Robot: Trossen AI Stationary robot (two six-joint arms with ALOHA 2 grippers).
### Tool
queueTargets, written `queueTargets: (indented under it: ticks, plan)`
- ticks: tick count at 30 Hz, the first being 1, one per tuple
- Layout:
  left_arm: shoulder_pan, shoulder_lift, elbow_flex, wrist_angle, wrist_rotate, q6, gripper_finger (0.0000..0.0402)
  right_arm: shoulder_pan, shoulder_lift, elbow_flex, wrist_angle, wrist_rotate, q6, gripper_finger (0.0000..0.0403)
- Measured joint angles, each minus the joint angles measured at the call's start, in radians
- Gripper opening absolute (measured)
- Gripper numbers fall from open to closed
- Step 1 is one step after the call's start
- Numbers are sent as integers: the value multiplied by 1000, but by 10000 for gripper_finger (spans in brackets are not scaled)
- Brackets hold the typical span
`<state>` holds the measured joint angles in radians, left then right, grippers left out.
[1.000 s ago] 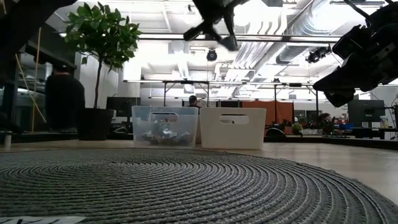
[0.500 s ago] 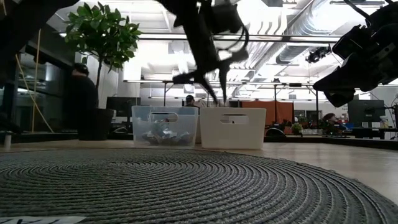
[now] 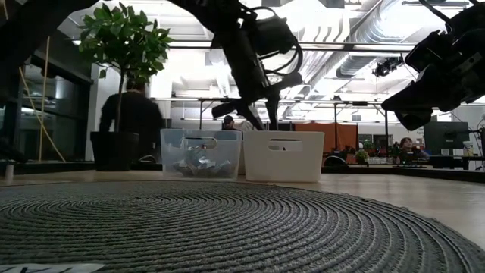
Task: Pick and place Granola Bars by type
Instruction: Return to Home Position
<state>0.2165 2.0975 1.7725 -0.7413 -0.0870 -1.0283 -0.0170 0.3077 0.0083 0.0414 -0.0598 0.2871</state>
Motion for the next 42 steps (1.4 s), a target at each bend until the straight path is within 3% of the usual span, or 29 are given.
queueTargets:
  ticks: [18, 26, 30, 42]
  plan:
    - [0, 0, 0, 73, 87, 2, 86, 0, 0, 0, 0, 0, 0, 0]
    - [0, -8, 6, 209, 166, 45, 86, 0, 0, 0, 0, 0, 0, 0]
    - [-1, -8, 67, 218, 211, 101, 85, 0, 0, 0, 0, 0, 0, 0]
    - [-24, -42, 304, 67, 160, 228, 75, 0, 0, 0, 0, 0, 0, 0]
